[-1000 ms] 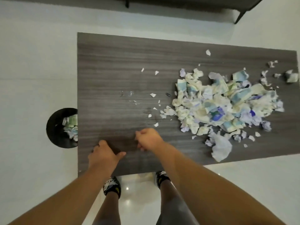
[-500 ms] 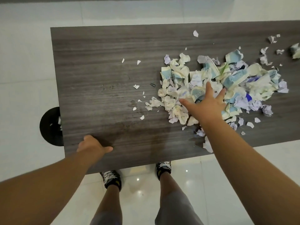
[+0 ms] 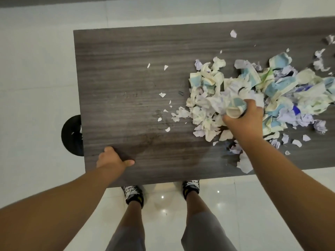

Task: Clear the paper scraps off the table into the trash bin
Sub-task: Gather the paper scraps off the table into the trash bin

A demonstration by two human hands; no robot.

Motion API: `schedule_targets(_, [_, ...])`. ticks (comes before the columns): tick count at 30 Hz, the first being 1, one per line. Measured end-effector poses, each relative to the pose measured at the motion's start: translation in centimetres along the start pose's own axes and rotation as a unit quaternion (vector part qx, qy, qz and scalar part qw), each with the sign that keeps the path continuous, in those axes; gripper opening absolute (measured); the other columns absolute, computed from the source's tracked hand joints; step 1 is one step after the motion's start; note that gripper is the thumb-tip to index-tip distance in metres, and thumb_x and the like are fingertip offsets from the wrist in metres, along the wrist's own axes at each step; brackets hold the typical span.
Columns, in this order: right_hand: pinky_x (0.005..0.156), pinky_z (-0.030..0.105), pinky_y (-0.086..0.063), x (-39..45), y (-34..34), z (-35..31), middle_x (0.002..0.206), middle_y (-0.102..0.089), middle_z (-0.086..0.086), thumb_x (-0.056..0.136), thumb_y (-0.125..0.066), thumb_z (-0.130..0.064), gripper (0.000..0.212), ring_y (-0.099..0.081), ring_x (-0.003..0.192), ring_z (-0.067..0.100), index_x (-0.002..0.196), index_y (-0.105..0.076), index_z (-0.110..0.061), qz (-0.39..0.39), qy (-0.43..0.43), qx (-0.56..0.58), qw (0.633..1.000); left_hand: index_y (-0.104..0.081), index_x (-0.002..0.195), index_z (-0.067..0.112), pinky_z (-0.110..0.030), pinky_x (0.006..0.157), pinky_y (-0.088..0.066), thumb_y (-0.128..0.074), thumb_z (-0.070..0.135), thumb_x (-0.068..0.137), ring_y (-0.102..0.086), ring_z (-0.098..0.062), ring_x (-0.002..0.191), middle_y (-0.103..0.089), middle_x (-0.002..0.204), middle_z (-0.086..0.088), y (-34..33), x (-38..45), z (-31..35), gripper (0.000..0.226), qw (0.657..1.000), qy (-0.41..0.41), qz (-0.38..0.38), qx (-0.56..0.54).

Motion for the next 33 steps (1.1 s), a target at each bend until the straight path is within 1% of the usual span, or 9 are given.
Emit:
schedule_targets(6, [0.089,0.040,-0.060,-3.1,3.1,-0.5,0.125,-0.066,0.007,0.069,-0.084,-0.043,0.066,-0.069,0.105,0.022,0.128,-0.057,-0.035,0.003,0.017,0.064,0.998,-0.043,0.136,0.012,-0.059,0.105,-0.053,-0.094,0.054,0.074,-0.057,-0.044,0.126,-0.053,0.136,-0.019,-0.6,0.0,-0.7,0.090,0.999,-0.029,0.011,-0.006])
schedule_targets(10, [0.073,0.024,-0.052,-6.7,3.7,-4.2,0.113,-0.070,-0.016,0.069,-0.086,-0.048,0.059,-0.069,0.093,-0.006,0.119,-0.054,-0.050,0.005,0.031,0.085,0.996,-0.043,0.139,0.012,-0.059,0.108,-0.051,-0.093,0.055,0.075,-0.055,-0.045,0.130,-0.053,0.138,-0.019,-0.6,0.0,-0.8,0.092,0.999,-0.029,0.011,-0.008])
schedule_targets(14, [0.080,0.031,-0.056,-10.4,3.0,-9.5,0.110,-0.073,-0.020,0.070,-0.087,-0.048,0.060,-0.072,0.095,0.000,0.121,-0.055,-0.054,0.003,0.037,0.113,0.993,-0.044,0.141,0.012,-0.058,0.108,-0.051,-0.093,0.056,0.074,-0.053,-0.044,0.133,-0.053,0.139,-0.020,-0.5,-0.2,-0.6,0.094,0.999,-0.037,0.011,-0.014])
schedule_targets(17, [0.074,0.017,-0.053,-13.5,0.8,-14.9,0.108,-0.071,-0.034,0.072,-0.087,-0.045,0.055,-0.070,0.094,-0.011,0.109,-0.053,-0.066,-0.010,0.056,0.146,0.988,-0.047,0.136,0.015,-0.055,0.107,-0.052,-0.092,0.058,0.074,-0.054,-0.040,0.130,-0.053,0.137,-0.018,-0.6,-0.2,-0.9,0.088,0.999,-0.042,0.010,-0.027])
schedule_targets(23, [0.065,0.000,-0.046,-19.8,-9.7,-25.7,0.100,-0.071,-0.038,0.074,-0.085,-0.037,0.047,-0.069,0.087,-0.016,0.113,-0.061,-0.046,-0.083,0.102,0.177,0.975,-0.061,0.111,0.023,-0.041,0.106,-0.052,-0.080,0.041,0.092,-0.061,-0.029,0.117,-0.060,0.124,-0.006,0.0,-0.2,-2.6,0.032,0.981,-0.120,-0.054,-0.145])
schedule_targets(26, [0.064,0.001,-0.046,-23.1,-16.9,-30.8,0.095,-0.072,-0.038,0.071,-0.083,-0.040,0.043,-0.068,0.082,-0.016,0.107,-0.060,-0.049,-0.133,0.123,0.183,0.966,-0.068,0.106,0.028,-0.030,0.080,-0.059,-0.059,0.021,0.104,-0.072,-0.020,0.094,-0.074,0.111,-0.002,2.2,-0.2,-5.3,0.011,0.907,-0.090,-0.149,-0.383])
schedule_targets(28, [0.063,0.000,-0.045,-25.1,-21.9,-33.5,0.093,-0.072,-0.038,0.069,-0.083,-0.039,0.042,-0.068,0.081,-0.017,0.102,-0.059,-0.051,-0.168,0.131,0.189,0.959,-0.067,0.109,0.024,-0.035,0.071,-0.063,-0.048,0.010,0.108,-0.076,-0.021,0.078,-0.076,0.105,-0.008,4.3,0.1,-7.5,0.023,0.782,-0.004,-0.209,-0.588])
schedule_targets(30, [0.061,0.001,-0.046,-27.3,-28.1,-35.3,0.091,-0.074,-0.029,0.069,-0.084,-0.035,0.043,-0.067,0.080,-0.018,0.100,-0.059,-0.050,-0.211,0.127,0.175,0.953,-0.067,0.118,0.015,-0.040,0.073,-0.067,-0.044,0.008,0.109,-0.079,-0.024,0.079,-0.077,0.105,-0.012,6.5,2.0,-11.0,0.026,0.691,0.063,-0.201,-0.692])
schedule_targets(33, [0.067,0.008,-0.051,-29.7,-37.0,-34.9,0.103,-0.071,-0.020,0.075,-0.085,-0.032,0.048,-0.067,0.081,-0.011,0.113,-0.058,-0.043,-0.286,0.065,0.141,0.946,-0.064,0.129,0.003,-0.045,0.094,-0.063,-0.042,0.005,0.107,-0.078,-0.033,0.103,-0.075,0.118,-0.019,8.1,5.7,-16.3,0.031,0.633,0.109,-0.180,-0.745])
Point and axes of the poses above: each hand's wrist, its own x-axis towards the middle knuckle, its own y-axis out of the back of the hand, z = x × y, the point moved 8 cm from there along x, towards the middle knuckle
